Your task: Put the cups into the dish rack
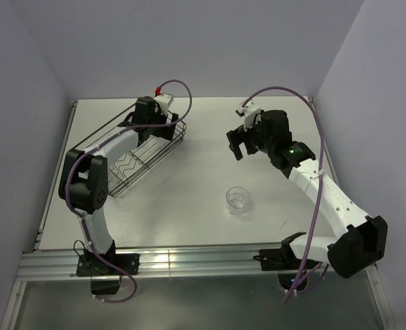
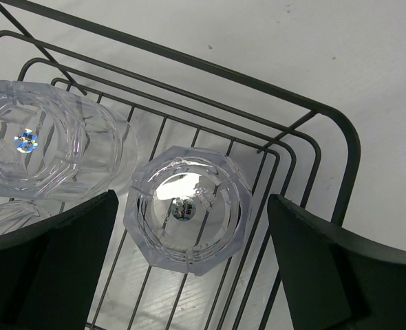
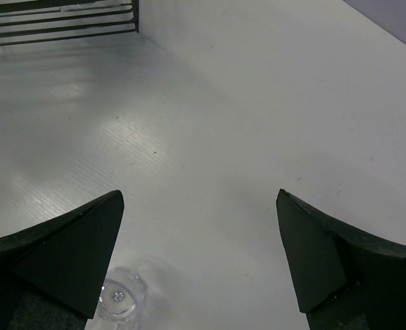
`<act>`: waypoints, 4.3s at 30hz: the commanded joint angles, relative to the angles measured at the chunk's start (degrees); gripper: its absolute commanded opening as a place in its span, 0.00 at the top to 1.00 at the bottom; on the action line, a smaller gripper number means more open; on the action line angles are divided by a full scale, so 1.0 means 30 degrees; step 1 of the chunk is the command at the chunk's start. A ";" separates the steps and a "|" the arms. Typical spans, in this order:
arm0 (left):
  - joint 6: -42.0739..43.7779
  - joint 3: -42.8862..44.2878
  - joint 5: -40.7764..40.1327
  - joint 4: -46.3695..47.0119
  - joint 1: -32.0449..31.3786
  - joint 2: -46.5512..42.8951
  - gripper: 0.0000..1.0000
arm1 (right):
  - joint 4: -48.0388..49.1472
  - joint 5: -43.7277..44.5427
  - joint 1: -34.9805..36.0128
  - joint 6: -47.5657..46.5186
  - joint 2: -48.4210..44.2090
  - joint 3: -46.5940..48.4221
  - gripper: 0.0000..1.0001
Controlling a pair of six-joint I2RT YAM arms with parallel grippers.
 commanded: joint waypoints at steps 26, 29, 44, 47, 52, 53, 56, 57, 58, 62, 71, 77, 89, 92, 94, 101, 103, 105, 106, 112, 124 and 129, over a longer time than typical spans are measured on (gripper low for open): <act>-0.0840 -0.0375 0.4336 -0.3538 -0.0125 -1.1123 0.01 | -0.4921 -0.3545 -0.0352 -0.4645 0.0915 0.2149 0.00; -0.0723 -0.0933 0.4660 -0.3596 0.0167 -1.2183 0.01 | -0.7938 -0.4396 -0.0352 -0.6724 0.1707 0.2882 0.00; -0.2596 -0.2222 0.6300 -0.4213 0.2482 -1.3444 0.01 | -1.1607 -0.4077 0.0614 -0.8223 0.4548 0.2122 0.18; -0.2773 -0.2194 0.6418 -0.4183 0.2599 -1.3415 0.01 | -1.1432 -0.3989 0.0819 -0.8105 0.5018 0.1626 0.21; -0.2860 -0.2134 0.6447 -0.4125 0.2629 -1.3268 0.01 | -1.0554 -0.3521 0.1112 -0.8105 0.5341 0.0629 0.24; -0.2890 -0.2192 0.6476 -0.4096 0.2629 -1.3239 0.01 | -1.0408 -0.3433 0.1171 -0.8047 0.5341 0.0309 0.27; -0.3007 -0.2369 0.6418 -0.3920 0.2629 -1.3210 0.01 | -0.9792 -0.3286 0.1288 -0.7843 0.5429 -0.0045 0.31; -0.3036 -0.2369 0.6389 -0.3920 0.2629 -1.3181 0.01 | -0.9530 -0.3228 0.1317 -0.7784 0.5487 -0.0220 0.32; -0.3036 -0.2369 0.6360 -0.3920 0.2658 -1.3151 0.01 | -0.9440 -0.3169 0.1318 -0.7725 0.5517 -0.0251 0.36; -0.3124 -0.2311 0.6418 -0.3920 0.2658 -1.3063 0.01 | -0.8855 -0.3022 0.1376 -0.7287 0.5722 -0.0426 0.44; -0.3300 -0.1782 0.6418 -0.4155 0.2658 -1.2419 0.01 | -0.8355 -0.2729 0.1376 -0.6787 0.5255 -0.0457 0.88; -0.3184 -0.1697 0.6739 -0.4474 0.2658 -1.2418 0.01 | -0.8619 -0.2262 0.1376 -0.6612 0.3881 0.0332 1.00; -0.4937 -0.1135 0.9258 -0.4831 0.2687 -1.3442 0.01 | -0.3205 0.0170 0.1171 -0.5528 0.0069 0.4347 1.00; -0.6490 -0.1606 0.9756 -0.3923 0.2745 -1.4234 0.01 | -0.0895 -0.0120 0.1172 -0.5178 -0.0312 0.5049 1.00; -0.7456 -0.1432 1.0400 -0.3978 0.2804 -1.4265 0.01 | 0.0660 -0.0530 0.1230 -0.4855 -0.1215 0.4877 1.00; -1.2696 -0.2481 1.6077 -0.1201 0.3302 -1.4411 0.01 | 0.9390 -0.2435 0.2396 -0.6604 -0.4324 0.0608 1.00; -1.5448 -0.2981 1.8590 0.0870 0.3302 -1.4090 0.01 | 1.1734 -0.2057 0.3276 -0.8037 -0.5112 -0.0769 1.00; -1.8544 -0.3831 1.9335 0.2489 0.3302 -1.3943 0.01 | 1.4137 -0.1472 0.4653 -0.9067 -0.5584 -0.1740 1.00; -1.9376 -0.4124 1.9483 0.4440 0.3302 -1.4029 0.01 | 1.4754 -0.1411 0.5035 -1.0203 -0.6021 -0.2151 1.00; -2.2079 -0.6557 1.8723 0.9203 0.3273 -1.5728 0.01 | 1.8770 -0.0826 0.7760 -1.3578 -0.6904 -0.5227 1.00; -2.7470 -1.0249 1.9398 1.6149 0.2395 -1.5876 0.01 | 2.0327 -0.0180 0.9959 -1.4199 -0.6905 -0.5993 1.00; -2.6943 -0.9811 1.8811 1.6149 0.1517 -1.5963 0.01 | 2.0063 -0.0297 1.0575 -1.4814 -0.7080 -0.6285 1.00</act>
